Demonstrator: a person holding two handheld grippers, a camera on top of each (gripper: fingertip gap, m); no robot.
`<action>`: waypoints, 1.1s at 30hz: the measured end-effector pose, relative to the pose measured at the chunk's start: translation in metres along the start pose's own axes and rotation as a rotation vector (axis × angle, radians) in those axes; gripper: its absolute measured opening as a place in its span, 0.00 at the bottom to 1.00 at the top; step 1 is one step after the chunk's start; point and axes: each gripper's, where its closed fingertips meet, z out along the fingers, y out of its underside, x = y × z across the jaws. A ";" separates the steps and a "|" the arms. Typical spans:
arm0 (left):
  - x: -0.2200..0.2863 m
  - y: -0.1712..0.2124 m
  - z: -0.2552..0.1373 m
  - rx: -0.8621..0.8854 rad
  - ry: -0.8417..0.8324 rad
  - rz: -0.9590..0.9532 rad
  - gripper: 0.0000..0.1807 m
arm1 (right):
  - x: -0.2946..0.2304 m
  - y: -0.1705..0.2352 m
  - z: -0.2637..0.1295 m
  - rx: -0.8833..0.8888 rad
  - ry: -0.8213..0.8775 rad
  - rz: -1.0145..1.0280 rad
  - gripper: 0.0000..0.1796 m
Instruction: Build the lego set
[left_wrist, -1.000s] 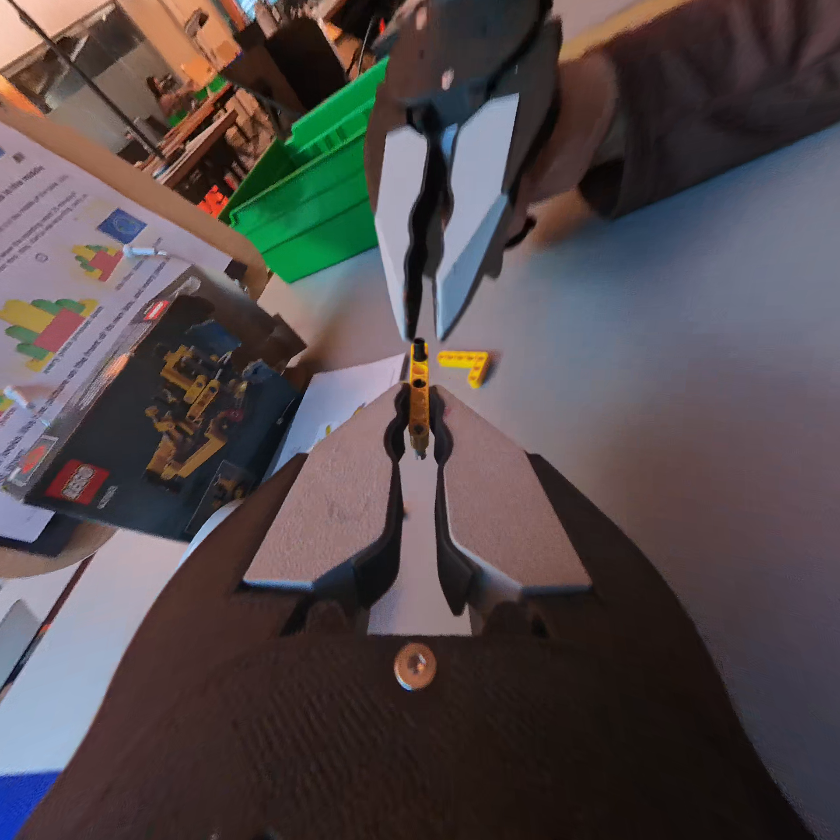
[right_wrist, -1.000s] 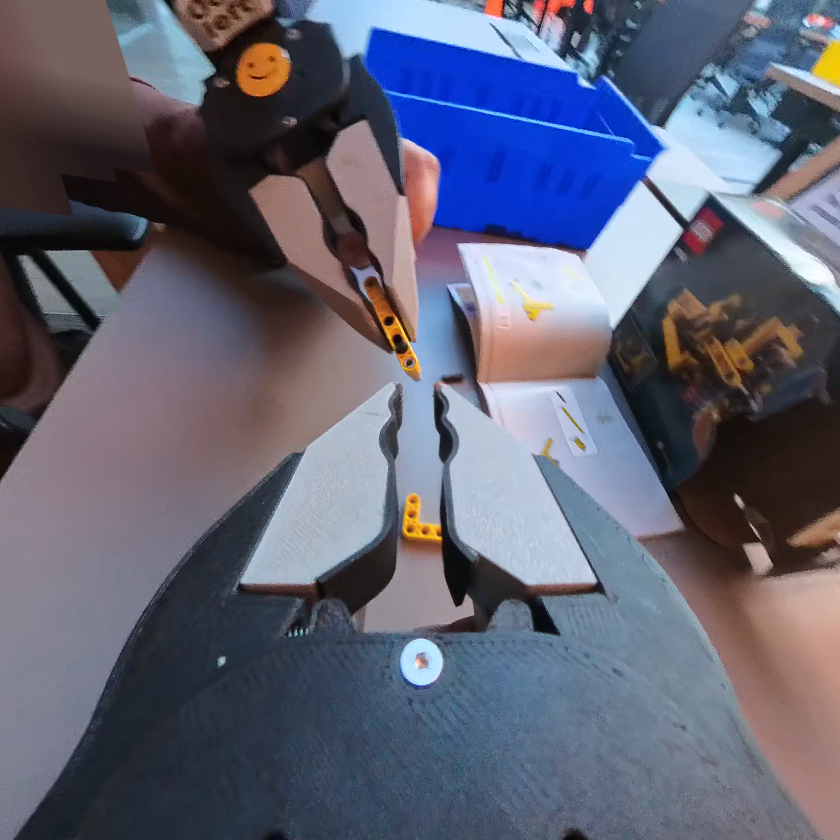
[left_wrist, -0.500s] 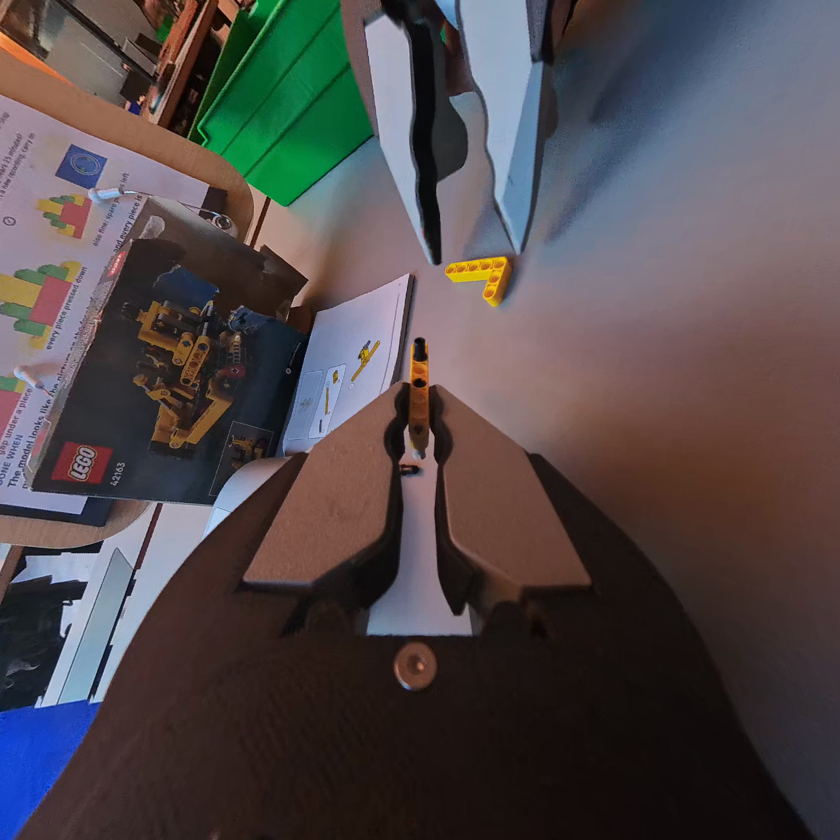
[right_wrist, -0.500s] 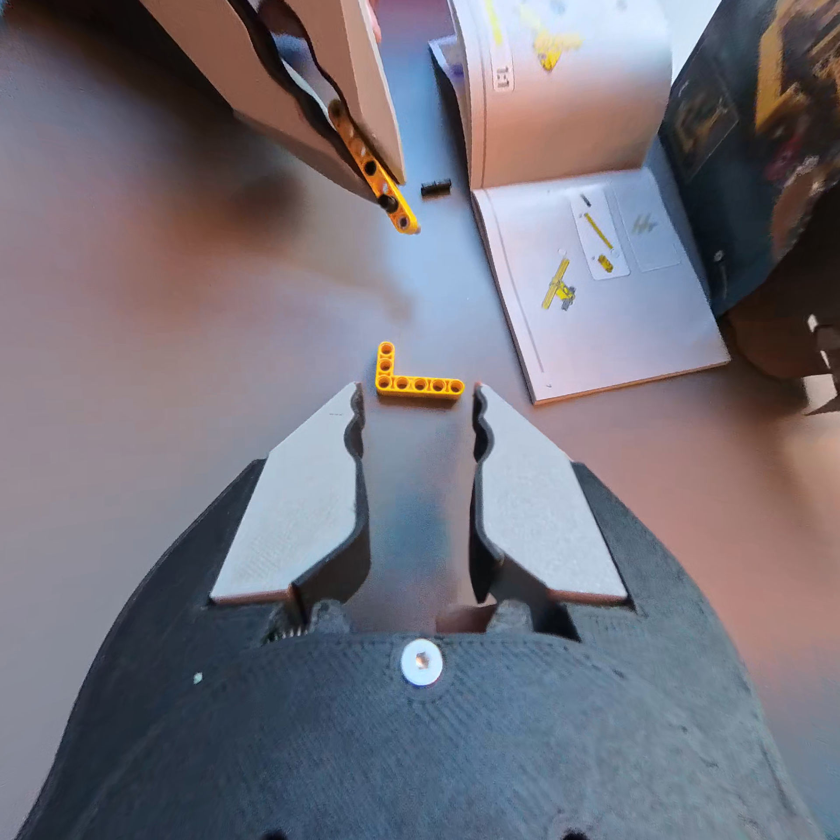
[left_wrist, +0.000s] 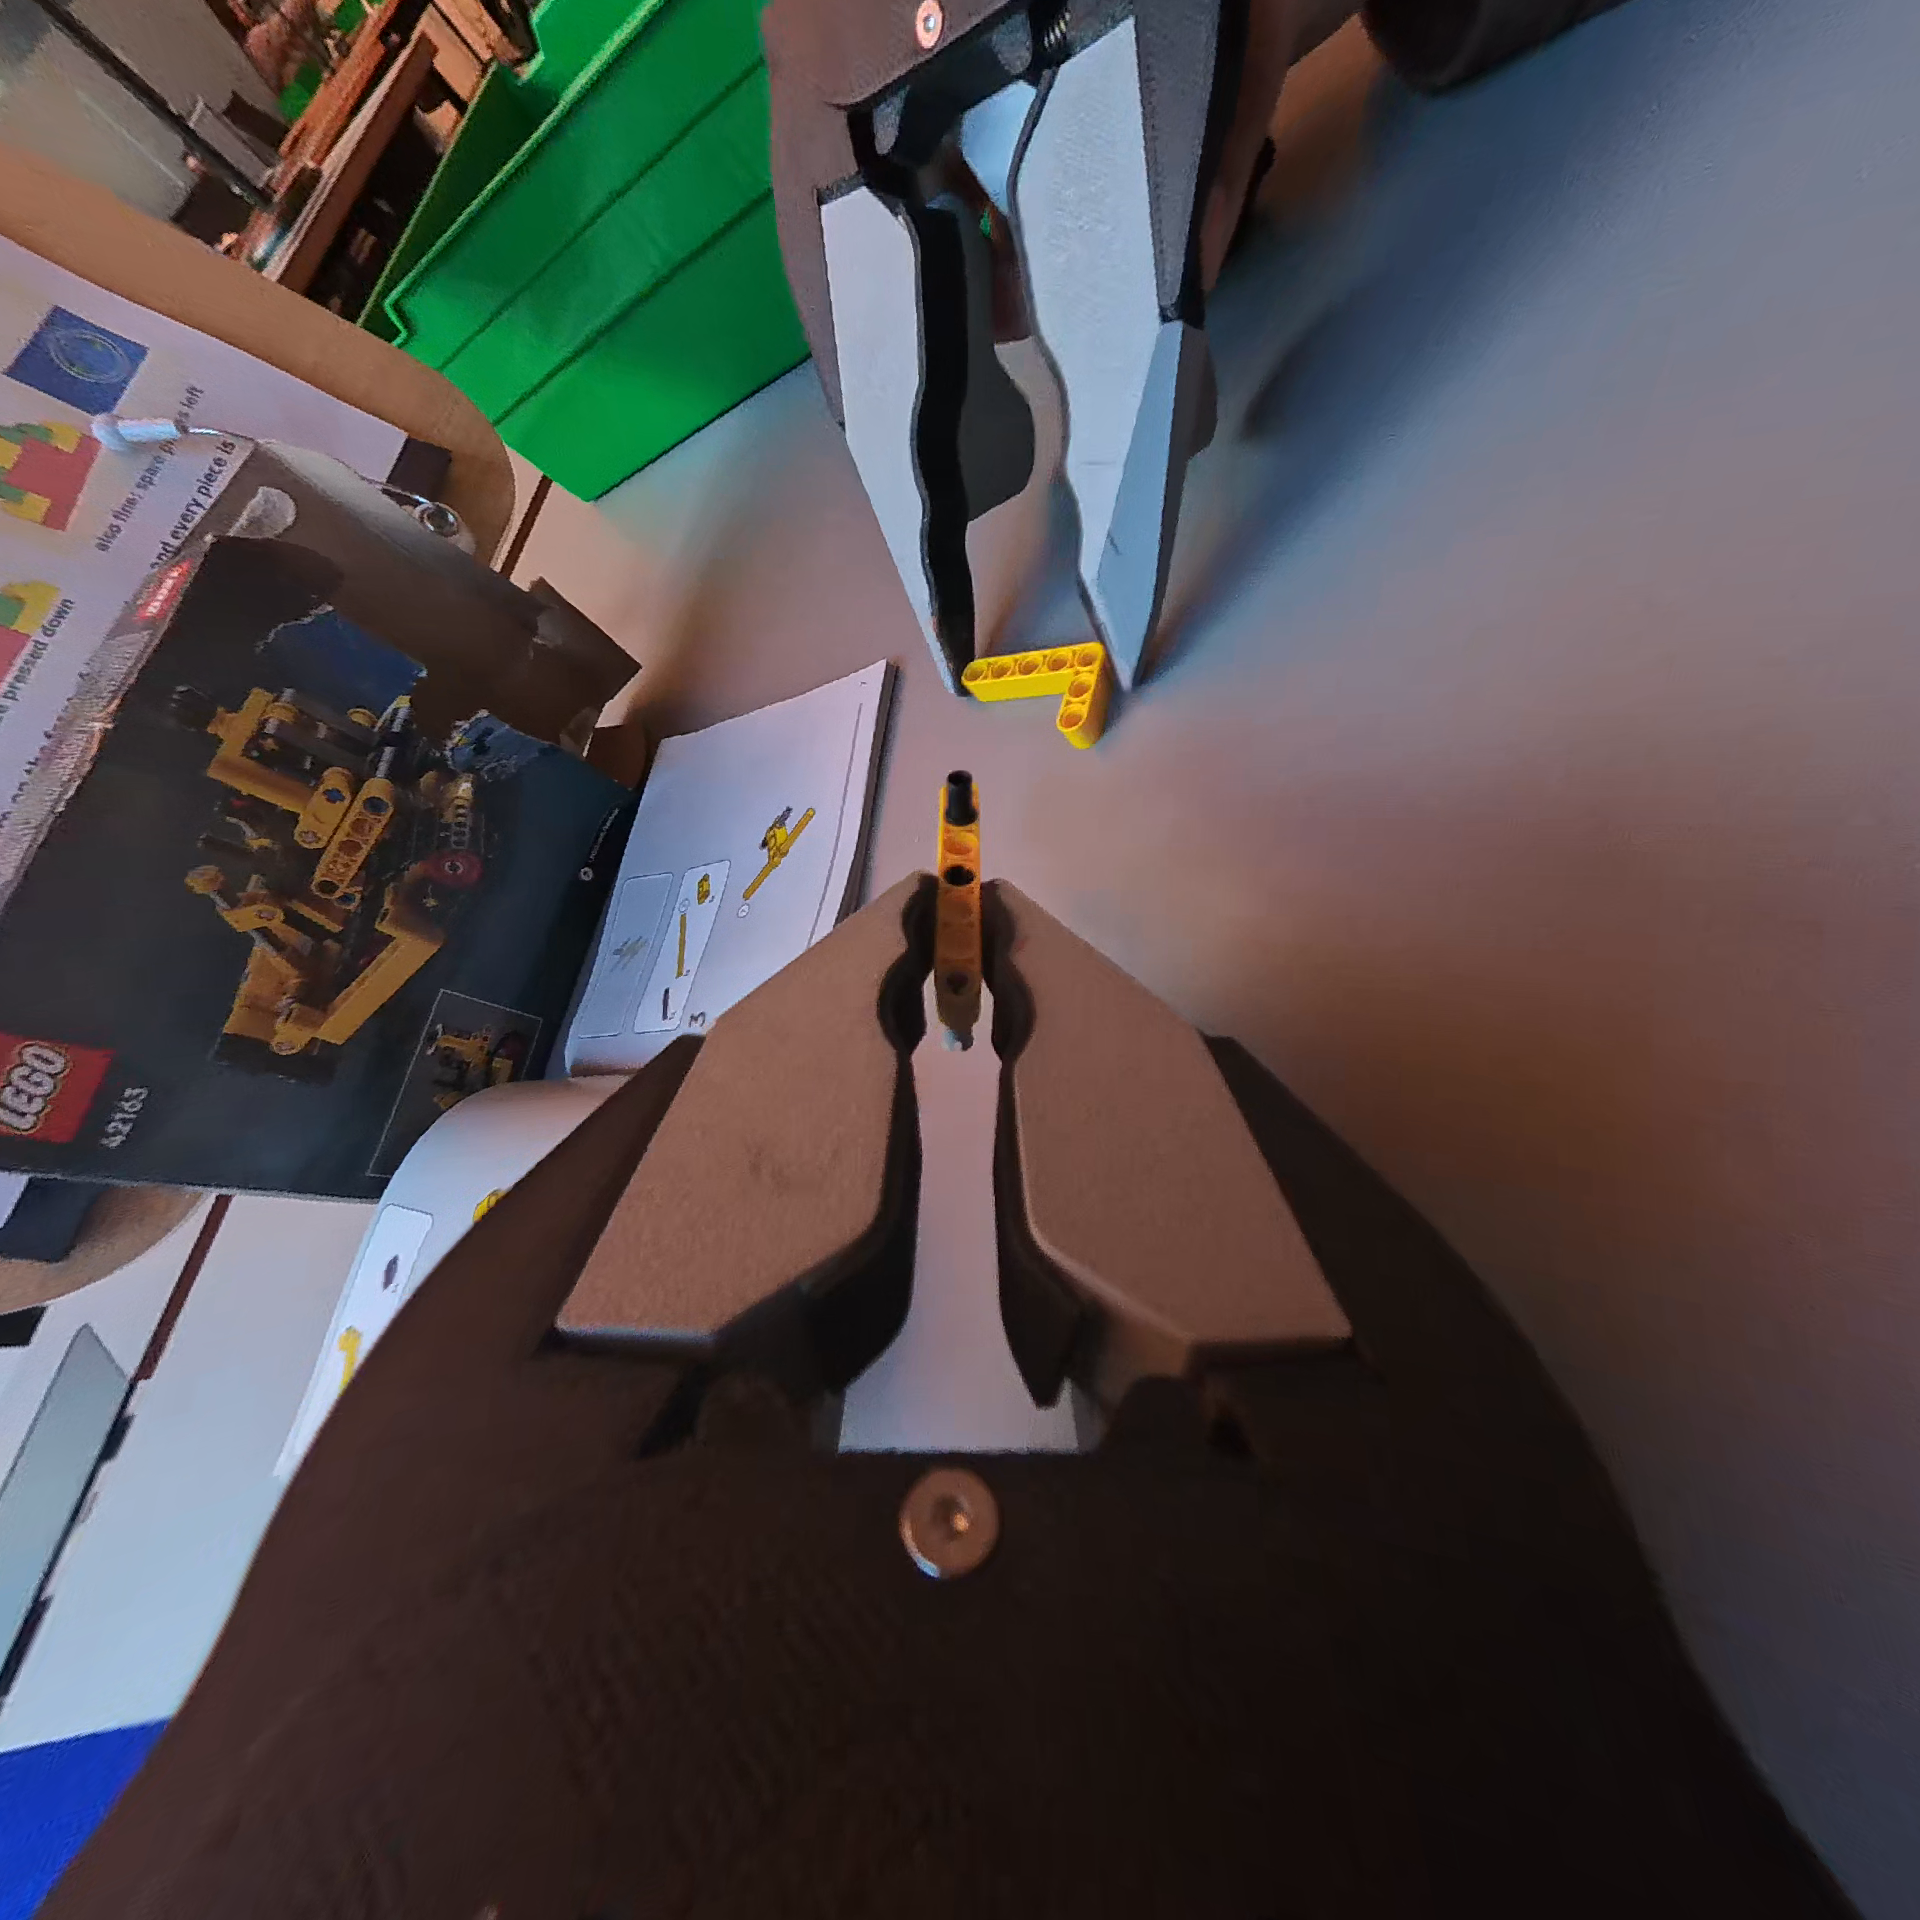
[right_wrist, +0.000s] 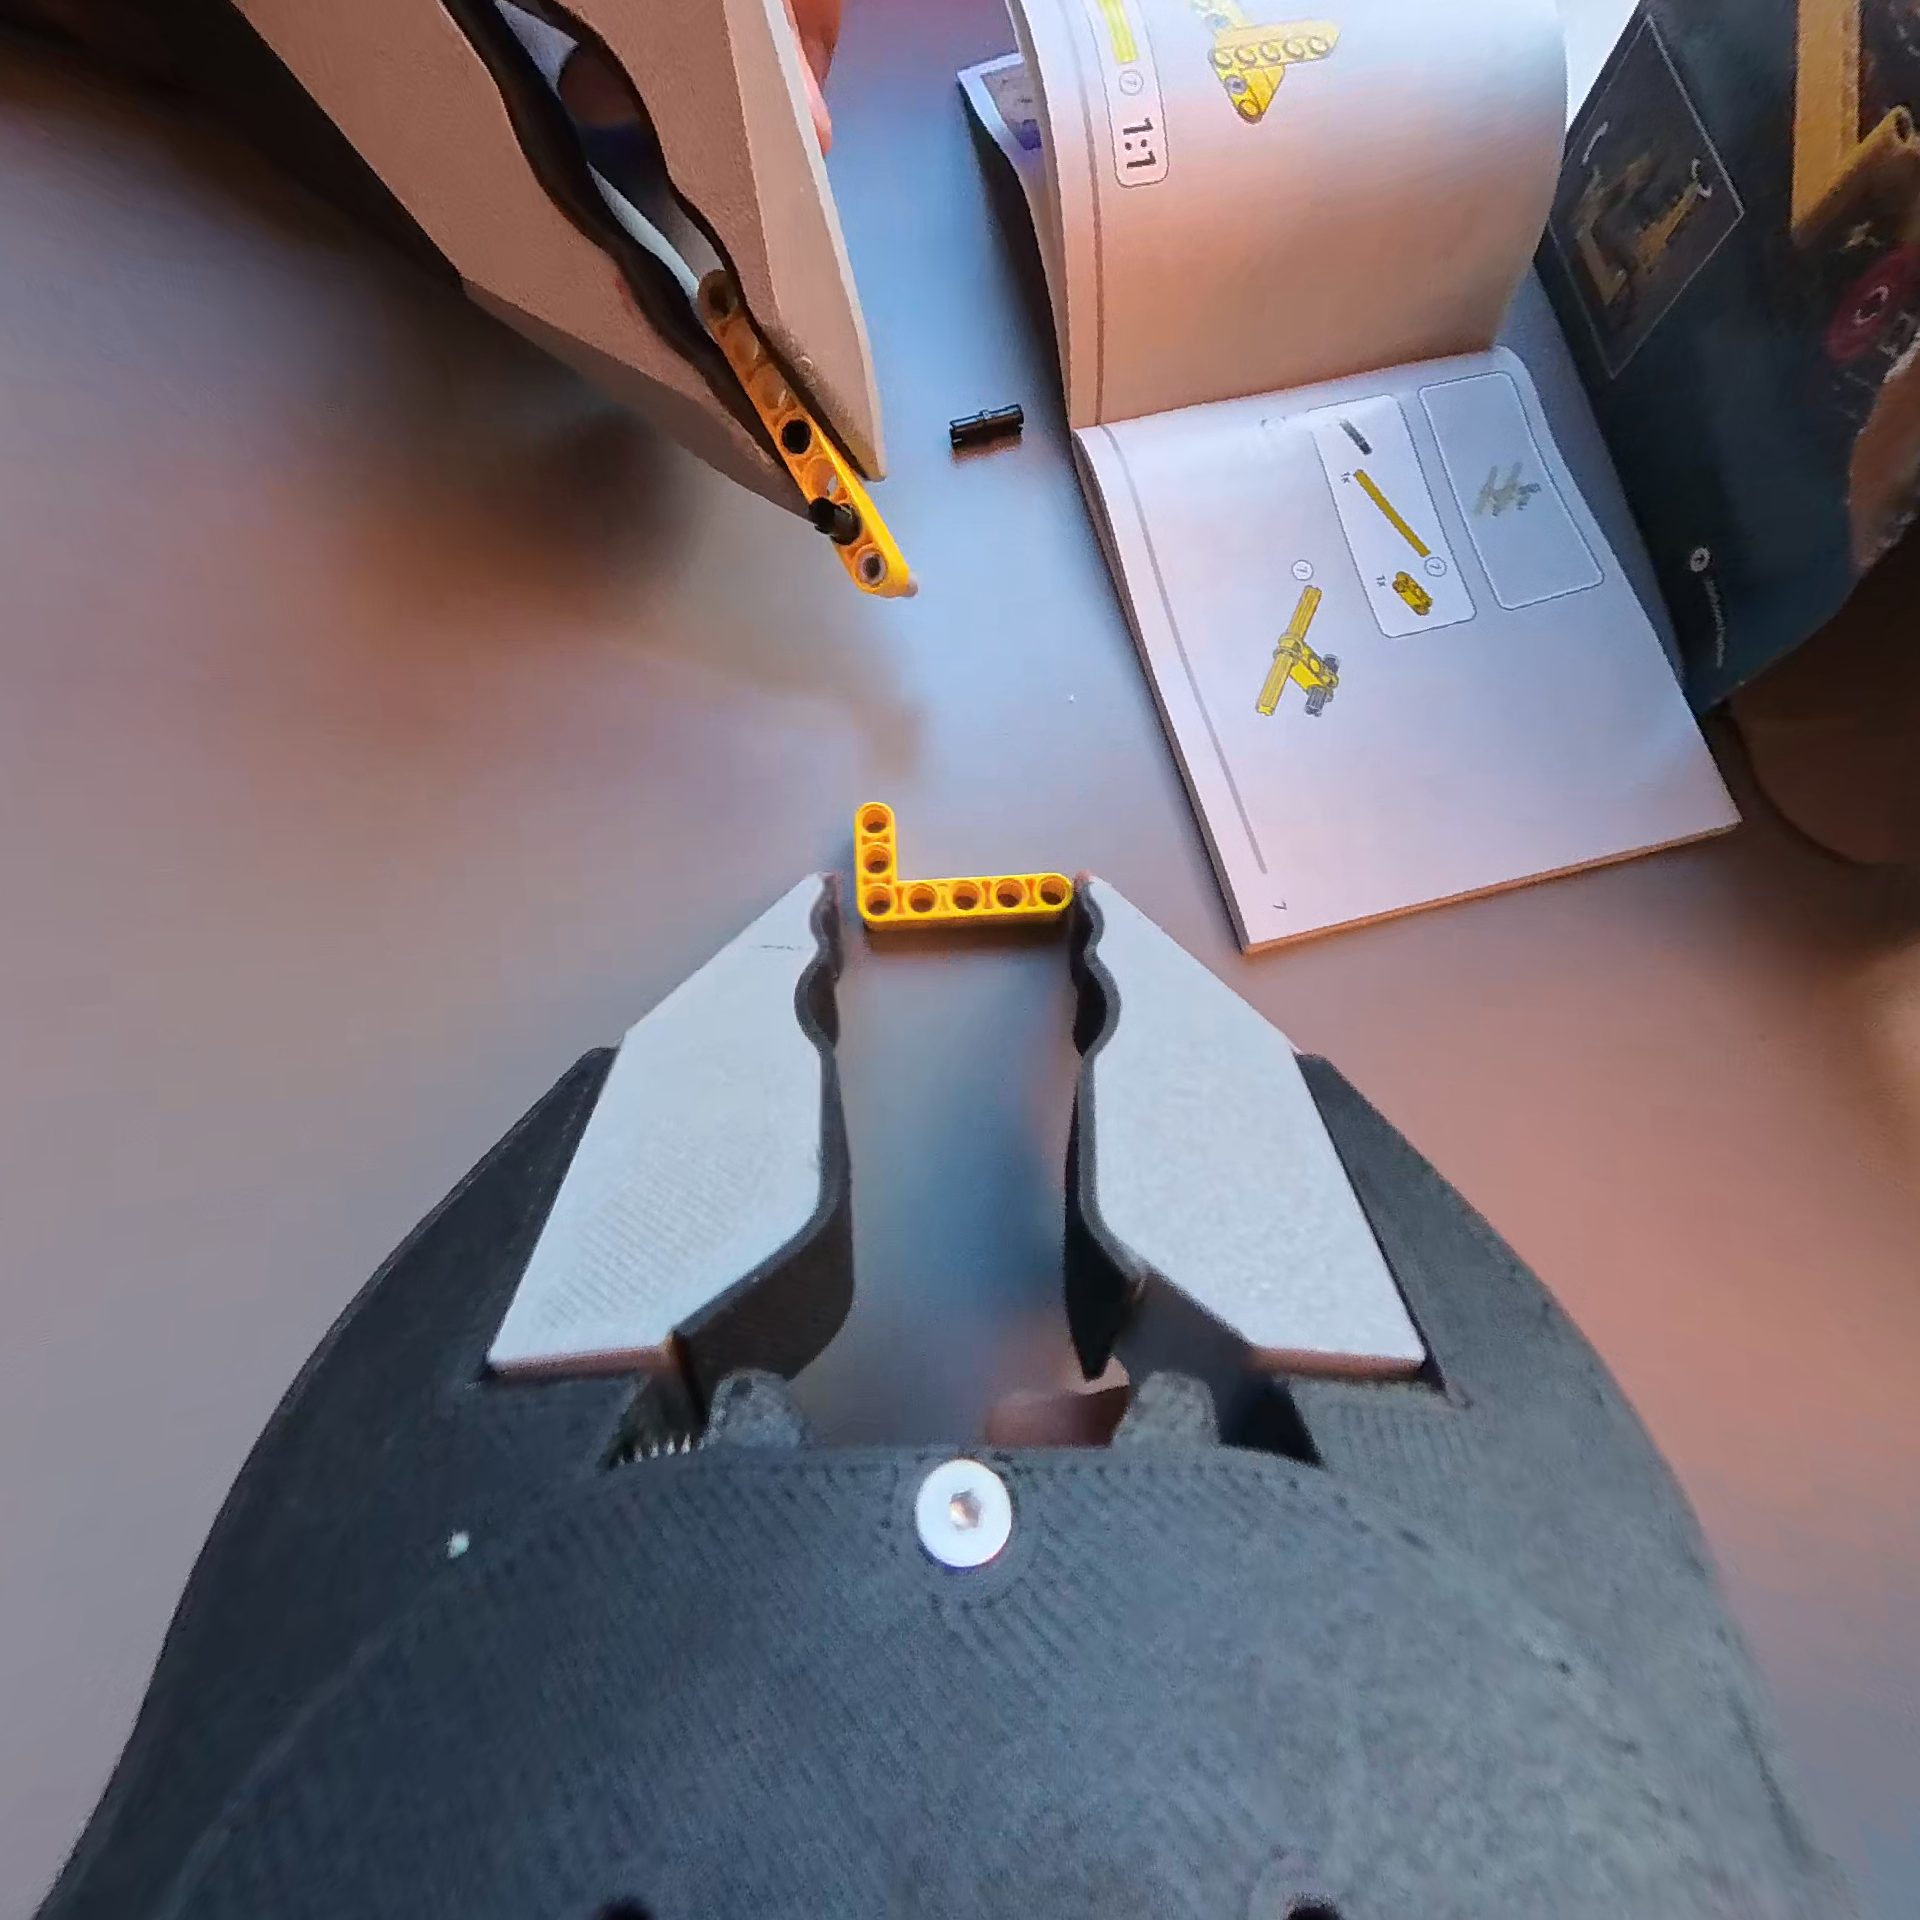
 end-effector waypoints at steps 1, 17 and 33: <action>0.000 -0.002 -0.001 0.017 0.011 -0.007 0.03 | 0.000 0.000 0.000 0.000 0.001 -0.001 0.23; -0.002 -0.009 -0.007 0.085 0.052 -0.059 0.03 | -0.011 -0.009 0.004 0.023 -0.008 -0.085 0.21; -0.001 -0.009 -0.006 0.079 0.039 -0.039 0.03 | -0.008 -0.024 -0.004 0.105 0.039 -0.130 0.21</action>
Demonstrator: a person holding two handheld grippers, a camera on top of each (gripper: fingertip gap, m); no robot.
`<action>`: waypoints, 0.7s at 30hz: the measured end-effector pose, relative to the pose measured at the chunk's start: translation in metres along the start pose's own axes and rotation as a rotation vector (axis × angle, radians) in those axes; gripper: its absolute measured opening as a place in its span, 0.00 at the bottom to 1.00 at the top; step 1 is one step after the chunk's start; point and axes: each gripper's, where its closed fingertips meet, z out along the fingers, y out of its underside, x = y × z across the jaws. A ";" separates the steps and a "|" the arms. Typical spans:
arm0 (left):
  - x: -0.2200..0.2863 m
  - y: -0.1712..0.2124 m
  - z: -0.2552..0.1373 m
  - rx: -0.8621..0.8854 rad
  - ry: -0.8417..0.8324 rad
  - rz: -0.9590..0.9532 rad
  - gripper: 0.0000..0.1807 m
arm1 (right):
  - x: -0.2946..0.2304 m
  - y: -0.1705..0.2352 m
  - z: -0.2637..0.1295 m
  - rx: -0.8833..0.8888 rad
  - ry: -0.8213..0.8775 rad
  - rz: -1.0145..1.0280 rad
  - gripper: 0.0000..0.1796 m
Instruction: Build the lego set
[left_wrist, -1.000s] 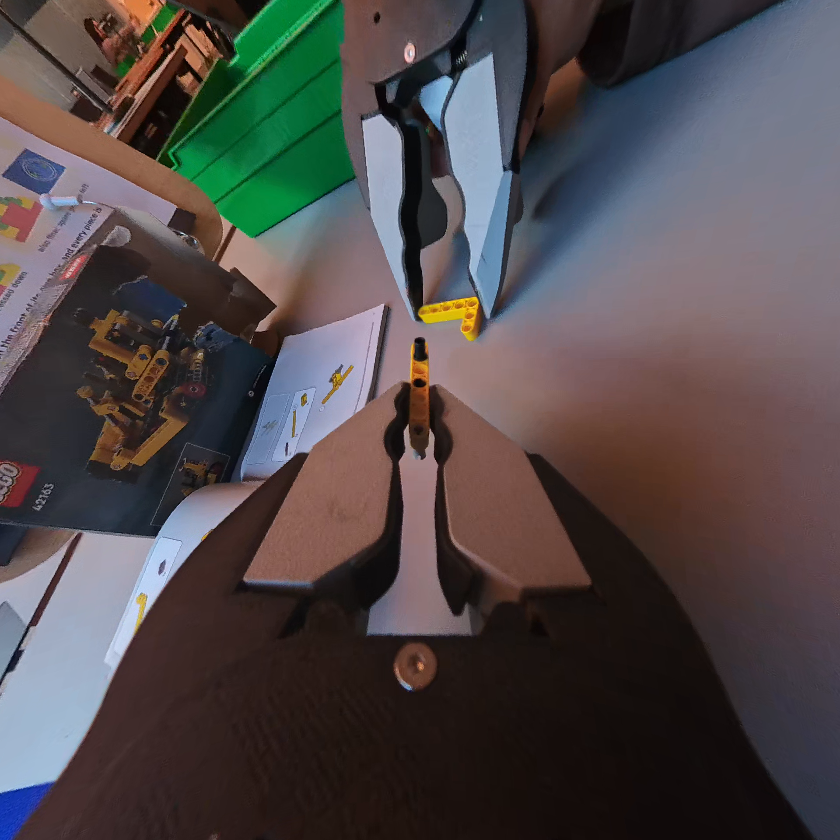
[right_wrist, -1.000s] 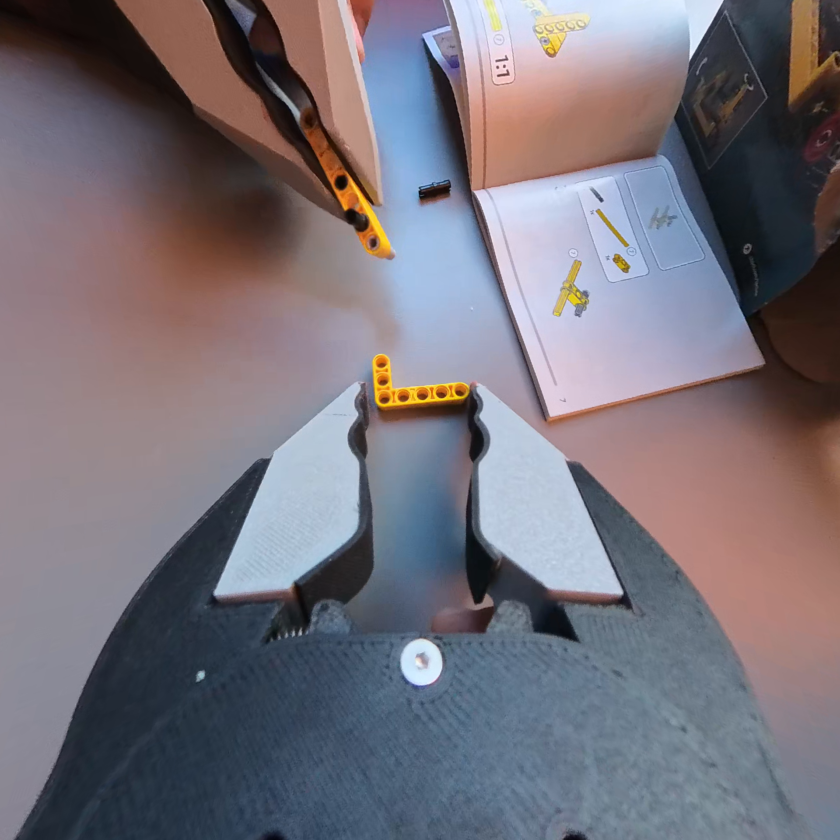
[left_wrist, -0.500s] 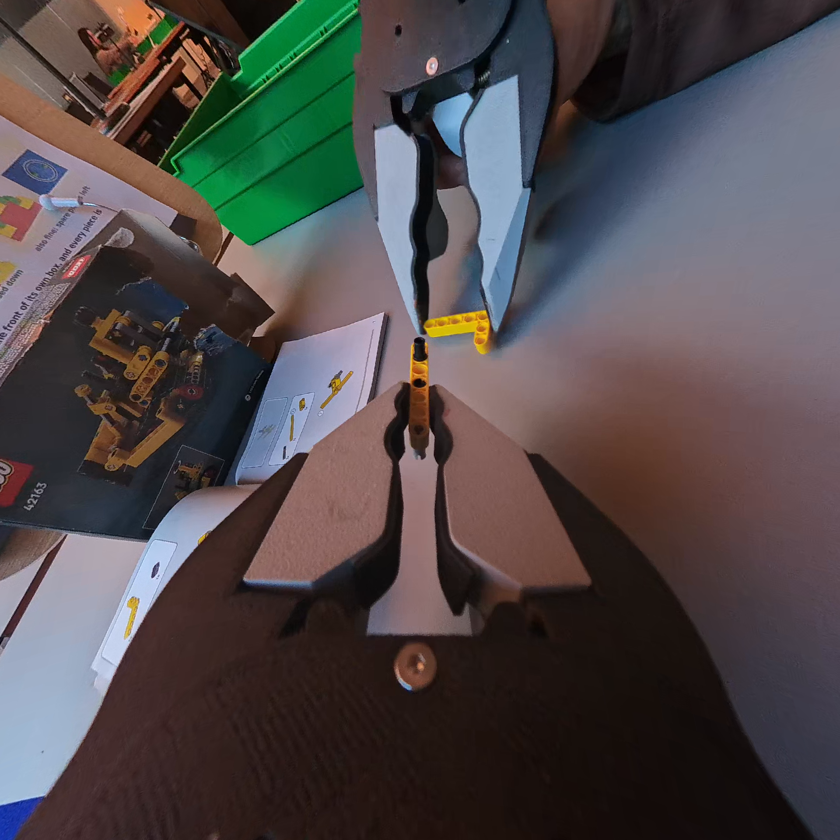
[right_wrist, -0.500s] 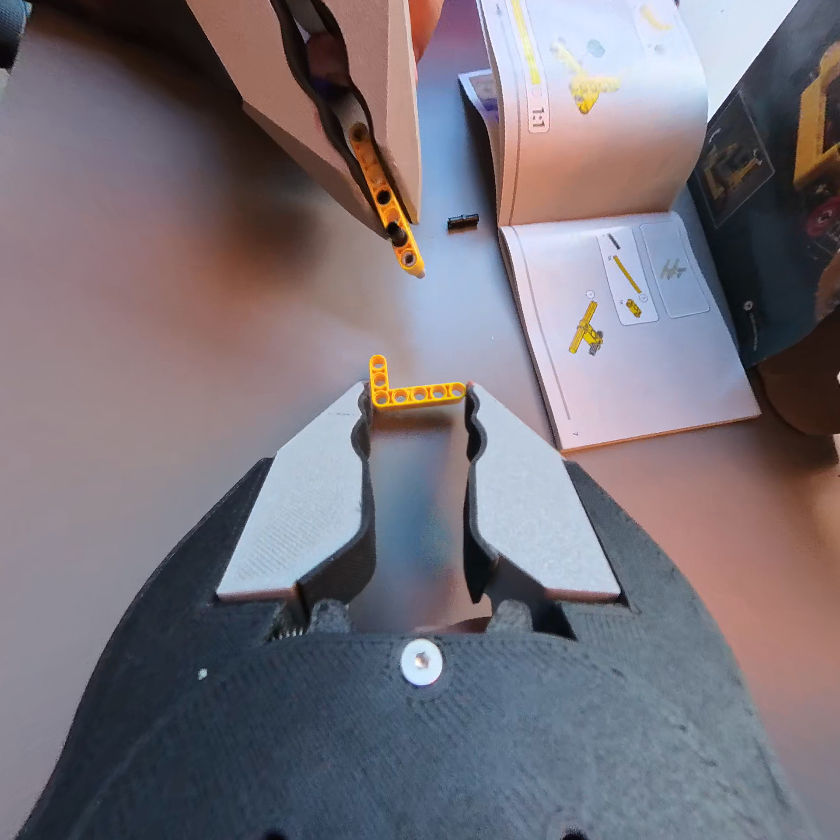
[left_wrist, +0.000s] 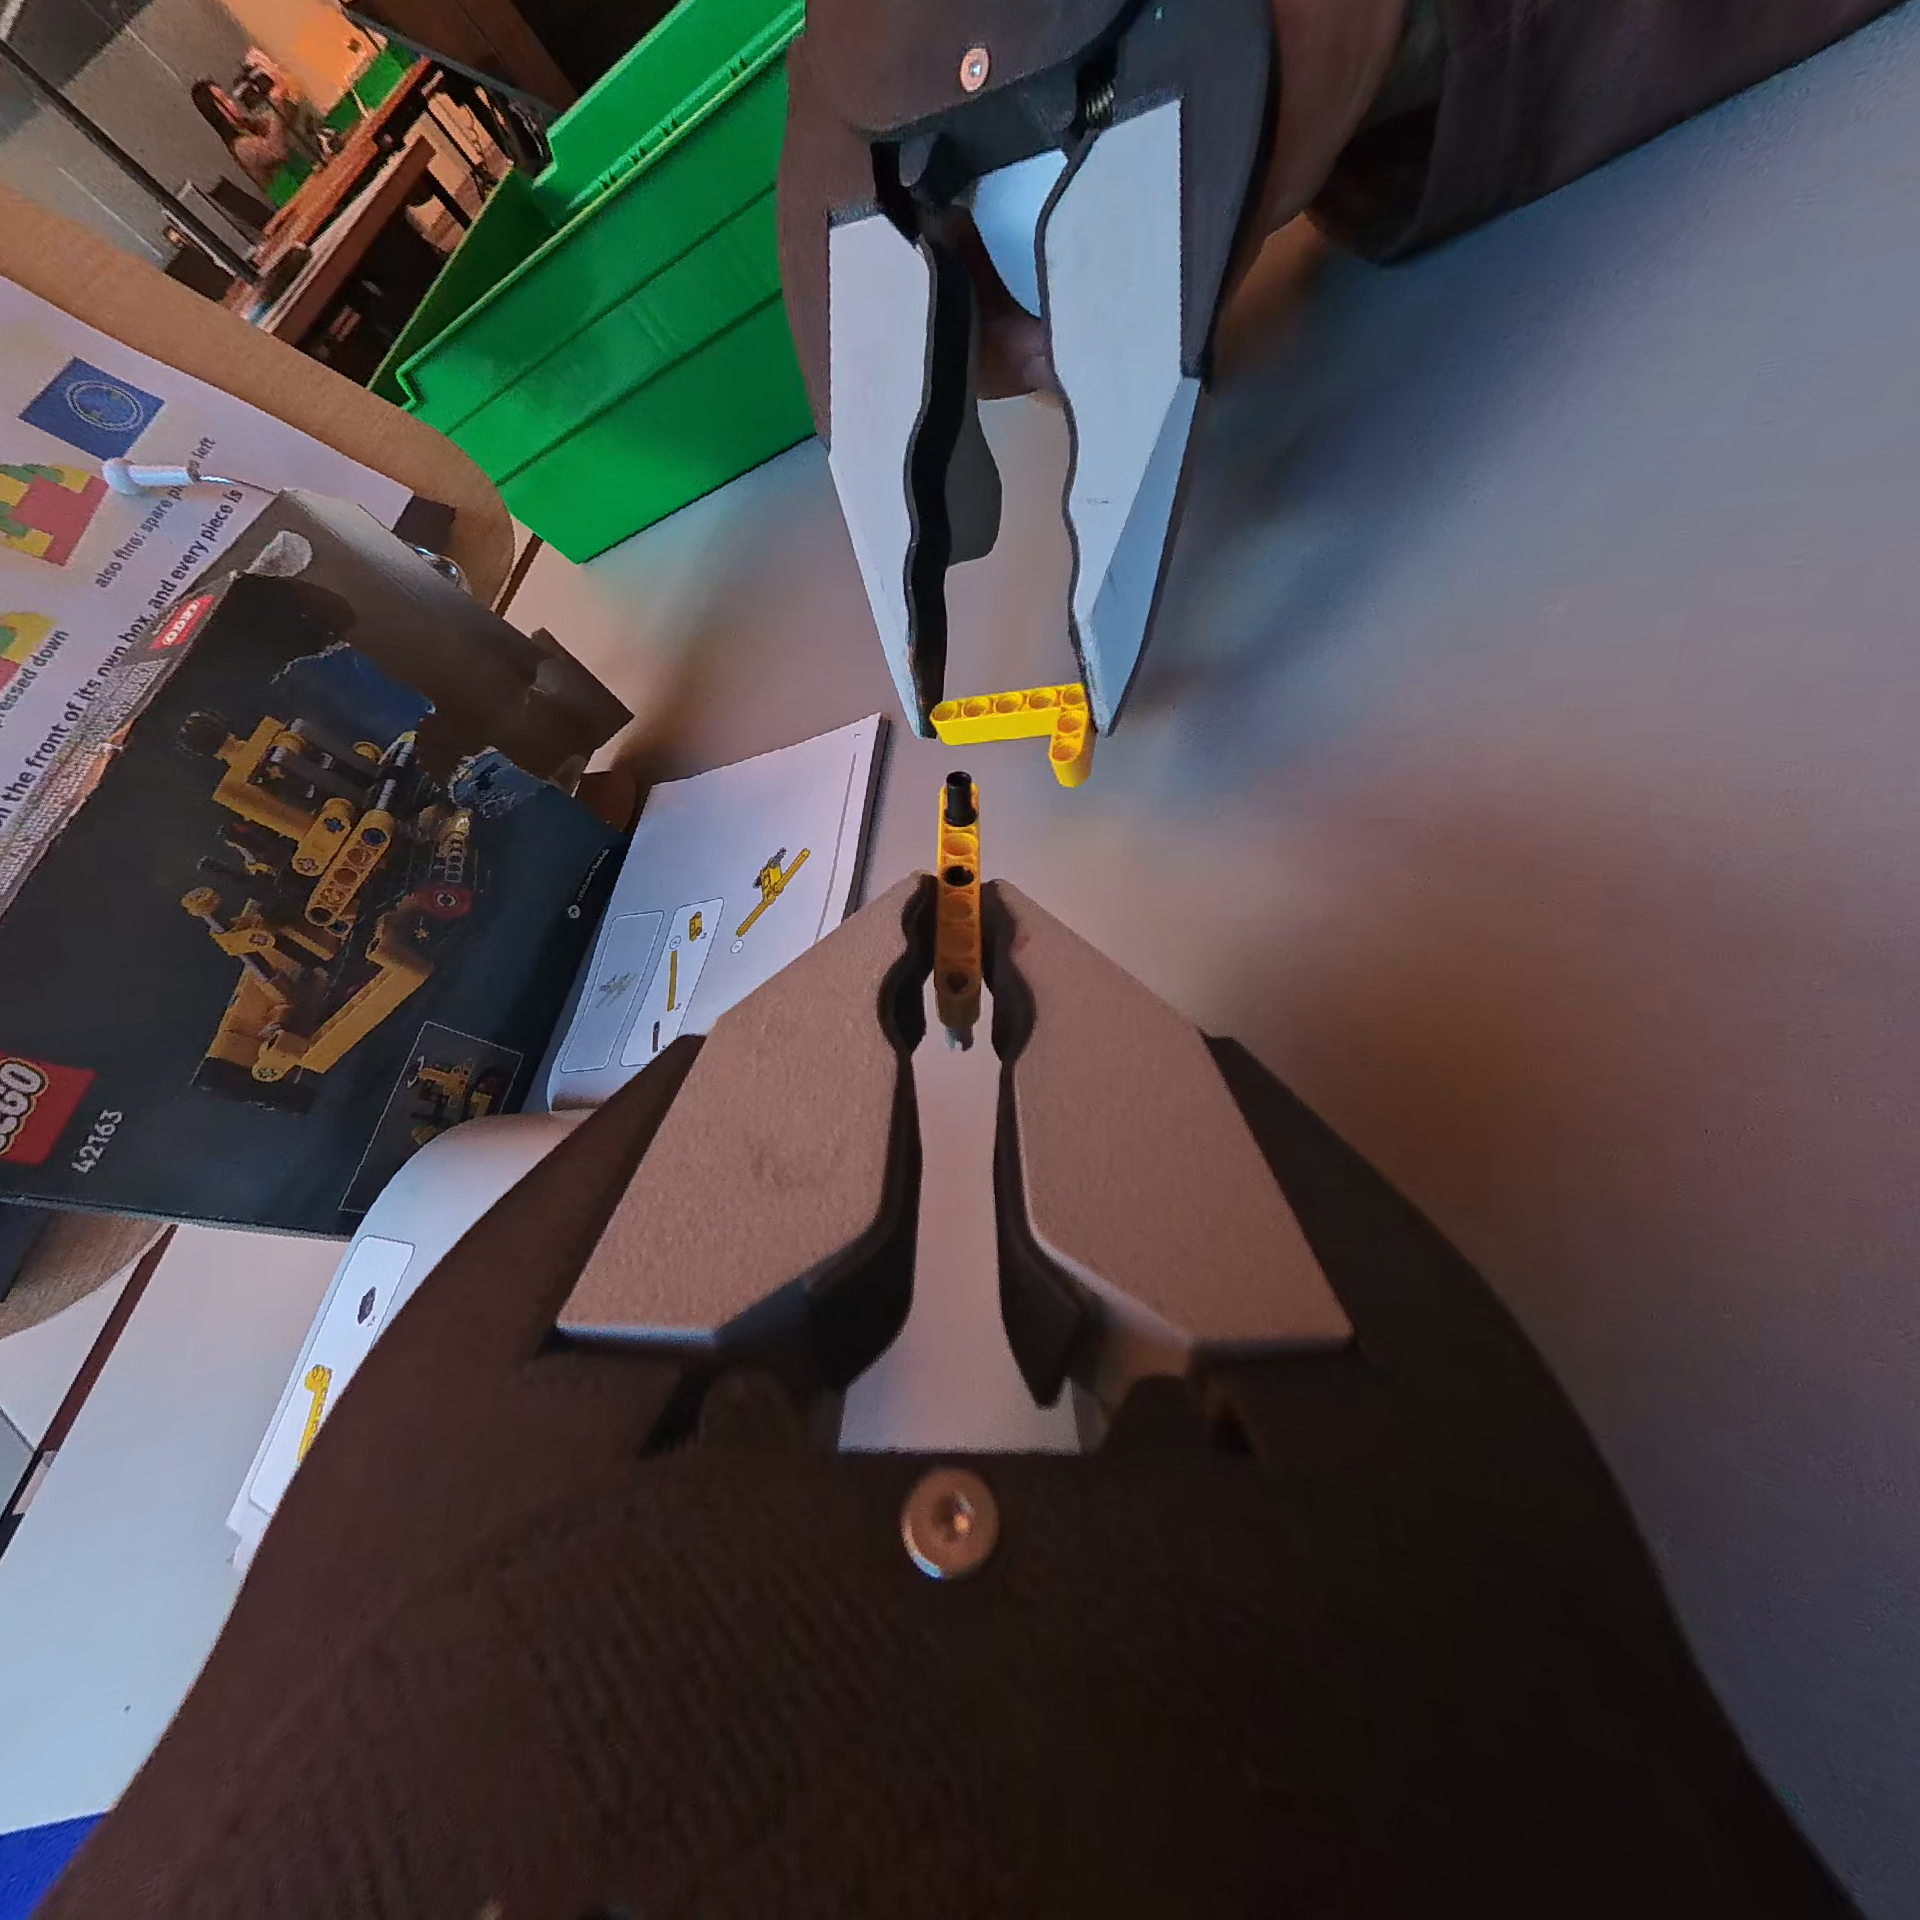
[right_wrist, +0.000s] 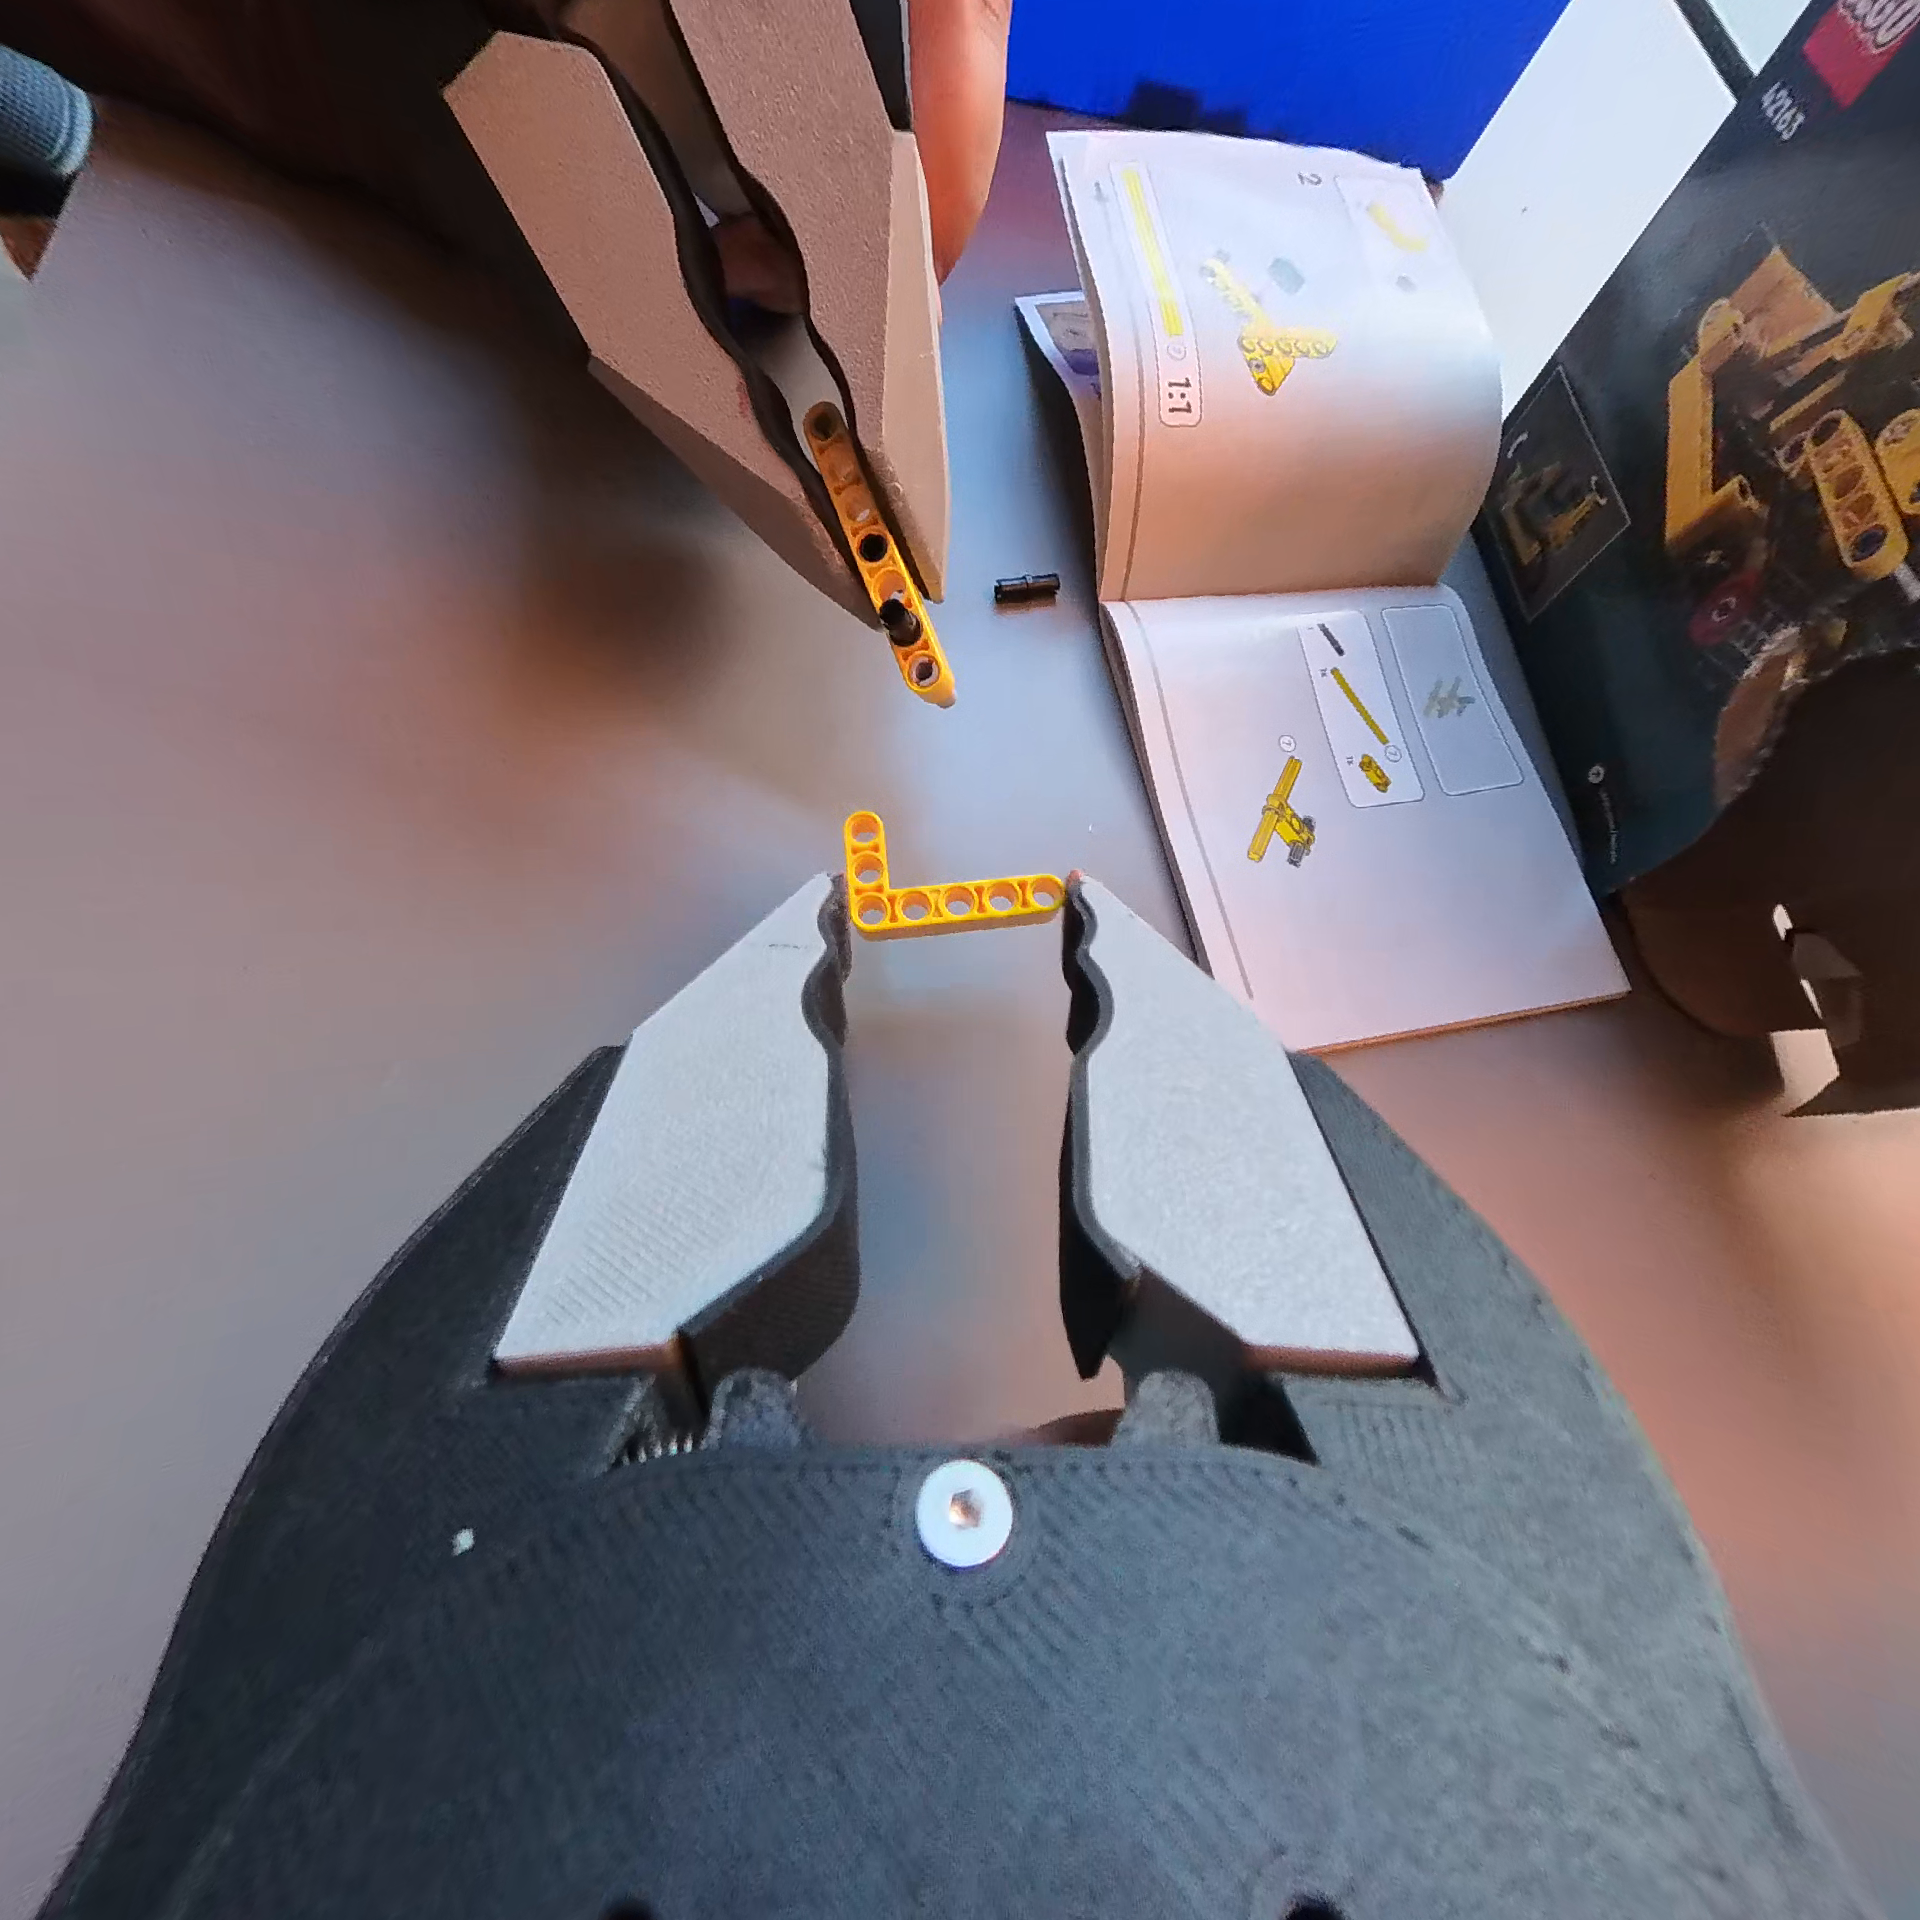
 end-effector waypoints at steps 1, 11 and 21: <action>0.000 0.000 0.000 -0.001 -0.003 0.001 0.03 | 0.001 0.001 0.000 -0.004 0.006 0.002 0.21; -0.005 0.011 0.003 -0.071 -0.054 0.057 0.03 | 0.008 0.014 0.005 -0.067 0.038 0.020 0.21; -0.004 0.011 0.004 -0.073 -0.053 0.052 0.03 | 0.013 0.020 0.005 -0.098 0.048 0.047 0.21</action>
